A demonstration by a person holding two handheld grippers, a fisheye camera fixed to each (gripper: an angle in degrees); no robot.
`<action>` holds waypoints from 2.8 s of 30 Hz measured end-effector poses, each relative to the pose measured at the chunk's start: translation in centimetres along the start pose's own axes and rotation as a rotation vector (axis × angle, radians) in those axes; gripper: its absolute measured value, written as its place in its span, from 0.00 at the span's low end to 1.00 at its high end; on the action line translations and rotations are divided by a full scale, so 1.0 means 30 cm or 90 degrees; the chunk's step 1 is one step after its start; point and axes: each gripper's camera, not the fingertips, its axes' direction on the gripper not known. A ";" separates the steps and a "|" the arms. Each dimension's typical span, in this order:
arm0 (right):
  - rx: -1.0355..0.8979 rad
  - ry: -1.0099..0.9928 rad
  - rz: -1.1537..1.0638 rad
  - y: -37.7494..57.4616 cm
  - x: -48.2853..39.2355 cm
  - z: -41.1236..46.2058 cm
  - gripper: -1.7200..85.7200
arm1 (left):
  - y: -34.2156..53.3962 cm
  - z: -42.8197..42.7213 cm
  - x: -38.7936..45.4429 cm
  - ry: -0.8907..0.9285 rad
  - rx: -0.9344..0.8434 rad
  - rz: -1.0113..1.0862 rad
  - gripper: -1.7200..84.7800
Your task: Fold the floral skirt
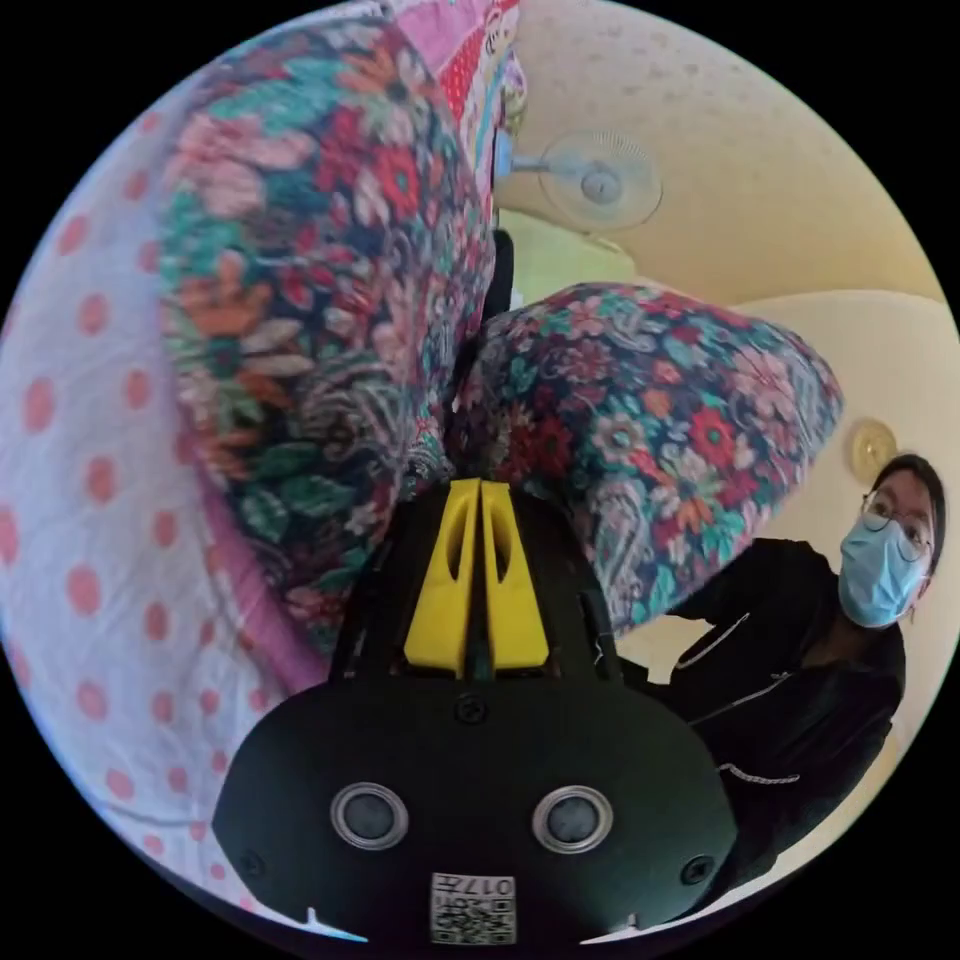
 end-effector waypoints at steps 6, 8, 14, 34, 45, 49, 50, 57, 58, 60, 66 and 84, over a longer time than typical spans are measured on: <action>-0.098 0.008 -0.034 -0.192 -0.033 0.163 0.19 | 0.230 -0.253 -0.037 -0.024 0.165 -0.025 0.01; -0.163 0.017 -0.134 -0.145 -0.150 0.143 0.21 | 0.277 -0.279 0.002 -0.029 0.173 -0.001 0.01; -0.256 -0.037 -0.367 0.079 -0.258 -0.067 0.17 | 0.275 -0.267 0.277 -0.106 0.188 0.144 0.01; -0.158 0.716 -0.931 0.622 -0.012 0.241 0.08 | 0.124 0.091 0.266 -0.332 0.232 0.062 0.01; -0.002 0.531 -0.748 0.054 -0.039 -0.073 0.07 | 0.202 0.193 0.284 -0.369 0.261 0.078 0.01; -0.090 0.389 -0.614 -0.152 0.151 -0.088 0.10 | 0.216 0.220 0.304 -0.372 0.253 0.084 0.01; -0.073 0.334 -0.604 -0.158 0.161 -0.127 0.12 | 0.231 0.219 0.323 -0.365 0.254 0.094 0.01; -0.056 0.237 -0.638 -0.006 0.249 -0.382 0.20 | 0.498 0.215 0.444 -0.403 0.280 0.190 0.10; -0.081 0.252 -0.649 0.026 0.287 -0.406 0.20 | 0.524 0.219 0.444 -0.410 0.280 0.198 0.11; -0.118 0.264 -0.638 0.049 0.356 -0.424 0.19 | 0.596 0.245 0.406 -0.430 0.266 0.179 0.14; -0.071 0.139 -0.468 -0.011 0.607 -0.386 0.14 | 0.650 0.360 0.339 -0.517 0.264 0.157 0.11; -0.109 0.186 -0.630 0.158 0.437 -0.120 0.11 | 0.521 0.538 0.508 -0.626 0.198 0.154 0.04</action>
